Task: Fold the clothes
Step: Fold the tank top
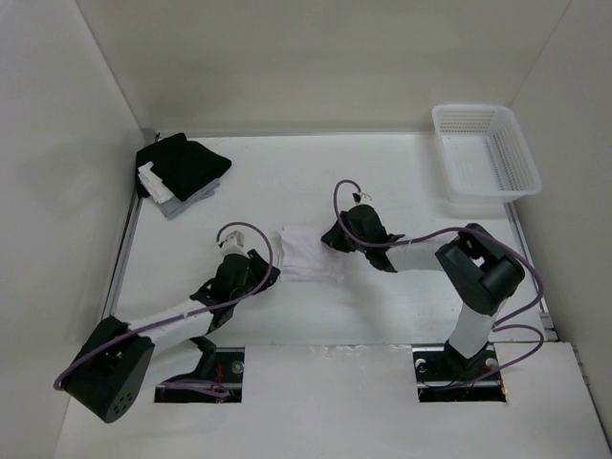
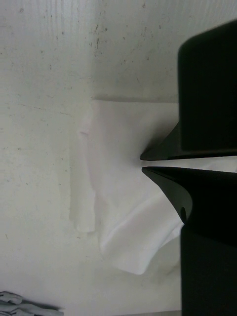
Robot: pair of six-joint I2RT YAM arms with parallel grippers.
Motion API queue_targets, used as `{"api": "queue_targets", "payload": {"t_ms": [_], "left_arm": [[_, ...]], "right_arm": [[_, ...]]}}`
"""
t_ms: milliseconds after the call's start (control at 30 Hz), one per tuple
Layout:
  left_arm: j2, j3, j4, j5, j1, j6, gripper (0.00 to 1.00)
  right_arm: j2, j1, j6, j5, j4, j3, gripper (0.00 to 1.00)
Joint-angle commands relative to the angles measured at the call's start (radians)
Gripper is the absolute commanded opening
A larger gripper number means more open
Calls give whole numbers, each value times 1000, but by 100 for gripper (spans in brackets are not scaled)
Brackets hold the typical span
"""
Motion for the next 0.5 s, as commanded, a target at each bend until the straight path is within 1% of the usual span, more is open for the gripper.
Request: {"api": "queue_targets", "payload": {"t_ms": [0, 133, 267, 367, 467], "left_arm": [[73, 68, 91, 5, -5, 59, 31], [144, 93, 146, 2, -5, 73, 31], [155, 95, 181, -15, -2, 84, 24], [165, 104, 183, -47, -5, 101, 24], [184, 119, 197, -50, -8, 121, 24]], "right_arm": [[-3, -6, 2, 0, 64, 3, 14], [-2, -4, -2, -1, 64, -3, 14], [3, -3, -2, -3, 66, -13, 14], [3, -4, -2, -3, 70, -16, 14], [6, -3, -2, -6, 72, -16, 14]]}}
